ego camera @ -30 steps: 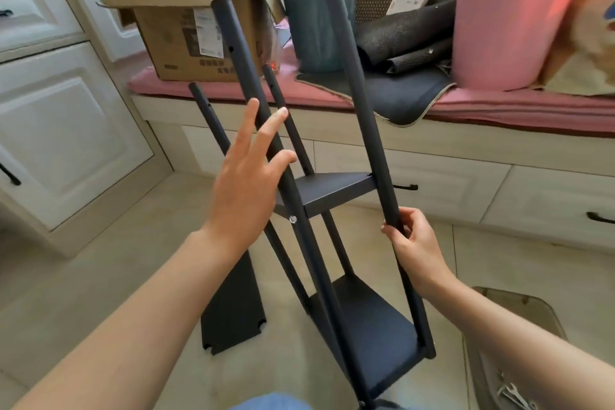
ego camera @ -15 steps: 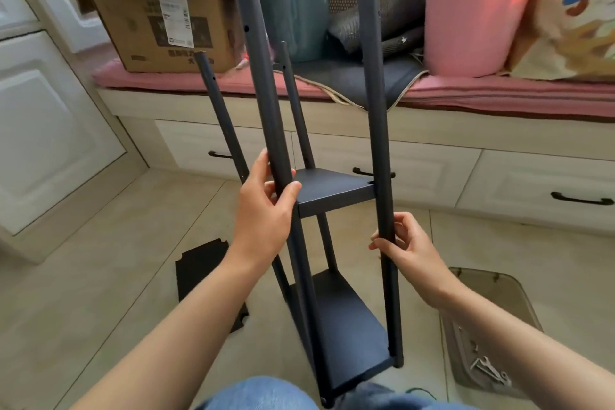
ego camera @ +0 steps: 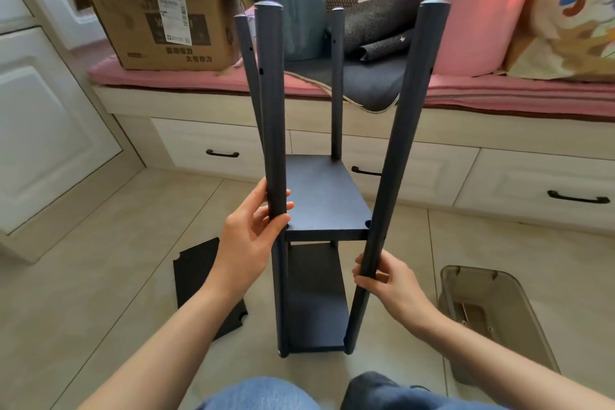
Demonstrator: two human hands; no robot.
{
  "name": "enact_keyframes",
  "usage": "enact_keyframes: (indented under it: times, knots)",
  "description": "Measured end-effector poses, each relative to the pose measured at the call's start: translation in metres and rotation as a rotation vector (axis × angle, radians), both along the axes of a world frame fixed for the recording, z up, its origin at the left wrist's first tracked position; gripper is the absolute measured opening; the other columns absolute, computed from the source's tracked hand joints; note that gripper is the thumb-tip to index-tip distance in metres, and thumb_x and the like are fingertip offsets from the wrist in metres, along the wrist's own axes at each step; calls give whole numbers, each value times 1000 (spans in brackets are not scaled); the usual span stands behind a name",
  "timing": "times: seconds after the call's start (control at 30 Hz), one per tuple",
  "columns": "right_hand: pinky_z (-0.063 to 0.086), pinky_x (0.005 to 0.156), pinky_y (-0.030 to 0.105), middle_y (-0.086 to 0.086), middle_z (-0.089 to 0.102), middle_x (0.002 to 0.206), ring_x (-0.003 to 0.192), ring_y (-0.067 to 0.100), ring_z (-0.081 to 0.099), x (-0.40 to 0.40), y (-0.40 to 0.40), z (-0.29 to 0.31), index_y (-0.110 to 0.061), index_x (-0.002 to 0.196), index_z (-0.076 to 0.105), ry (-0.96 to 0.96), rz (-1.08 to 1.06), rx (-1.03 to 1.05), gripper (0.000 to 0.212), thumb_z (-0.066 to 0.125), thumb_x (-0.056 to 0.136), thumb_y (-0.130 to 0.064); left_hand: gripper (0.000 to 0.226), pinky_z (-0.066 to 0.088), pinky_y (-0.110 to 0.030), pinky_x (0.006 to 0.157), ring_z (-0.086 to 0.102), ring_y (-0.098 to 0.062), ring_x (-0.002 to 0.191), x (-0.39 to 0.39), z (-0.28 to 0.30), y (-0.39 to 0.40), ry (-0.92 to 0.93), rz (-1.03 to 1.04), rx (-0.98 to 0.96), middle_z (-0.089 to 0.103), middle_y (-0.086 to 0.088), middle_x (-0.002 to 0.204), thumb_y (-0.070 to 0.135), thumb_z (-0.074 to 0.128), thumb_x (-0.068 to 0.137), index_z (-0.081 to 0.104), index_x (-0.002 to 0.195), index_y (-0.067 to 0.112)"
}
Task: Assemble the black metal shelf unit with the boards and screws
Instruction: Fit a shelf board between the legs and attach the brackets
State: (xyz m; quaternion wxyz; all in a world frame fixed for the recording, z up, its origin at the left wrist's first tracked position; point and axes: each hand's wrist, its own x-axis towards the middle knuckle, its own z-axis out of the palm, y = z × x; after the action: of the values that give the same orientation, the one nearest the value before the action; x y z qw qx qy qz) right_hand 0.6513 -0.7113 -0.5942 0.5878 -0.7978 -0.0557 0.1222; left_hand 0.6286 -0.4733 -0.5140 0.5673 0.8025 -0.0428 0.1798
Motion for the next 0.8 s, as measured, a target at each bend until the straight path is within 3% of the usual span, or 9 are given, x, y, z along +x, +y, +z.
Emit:
enact_keyframes:
  times: [0.2, 0.33, 0.47, 0.6, 0.7, 0.8]
  knots:
    - [51, 75, 11, -6, 69, 100, 96, 5, 66, 5, 20, -12, -21, 106, 62, 16, 29, -47, 21, 68, 90, -9, 56, 54, -26, 98, 64, -3, 117, 6, -8, 14, 20, 66, 67, 64, 18, 123, 4, 62, 95, 46, 147, 16]
    - [47, 76, 9, -7, 68, 104, 100, 6, 64, 6, 30, -18, -20, 109, 62, 34, 33, -94, 20, 67, 91, -12, 48, 53, -20, 96, 64, 0, 114, 3, -16, 21, 58, 107, 71, 66, 24, 116, 7, 64, 95, 50, 135, 28]
    - [44, 72, 5, -10, 68, 103, 98, 3, 63, 4, 34, -24, -22, 106, 64, 58, 68, -140, 18, 68, 91, -13, 39, 51, -16, 97, 63, 3, 111, -7, -29, 25, 94, 156, 53, 67, 27, 111, 8, 64, 95, 55, 130, 25]
    - [46, 77, 9, -9, 69, 102, 97, 4, 64, 3, 36, -28, -25, 99, 66, 62, 80, -157, 16, 69, 90, -12, 37, 49, -8, 90, 62, 6, 110, -14, -39, 27, 107, 185, 20, 66, 31, 111, 10, 64, 96, 57, 130, 23]
    - [50, 86, 18, -7, 70, 105, 100, 7, 65, 6, 33, -24, -20, 105, 68, 91, 128, -177, 18, 70, 89, -12, 35, 47, -7, 92, 61, 8, 110, -17, -48, 25, 110, 234, -23, 67, 28, 110, 14, 64, 96, 60, 129, 25]
    - [53, 82, 16, -3, 73, 104, 96, 6, 68, 13, 27, -12, -17, 107, 70, 126, 221, -163, 23, 67, 88, -4, 41, 45, -5, 94, 60, 6, 116, -24, -62, 23, 154, 266, -104, 68, 20, 120, 11, 62, 98, 58, 136, 22]
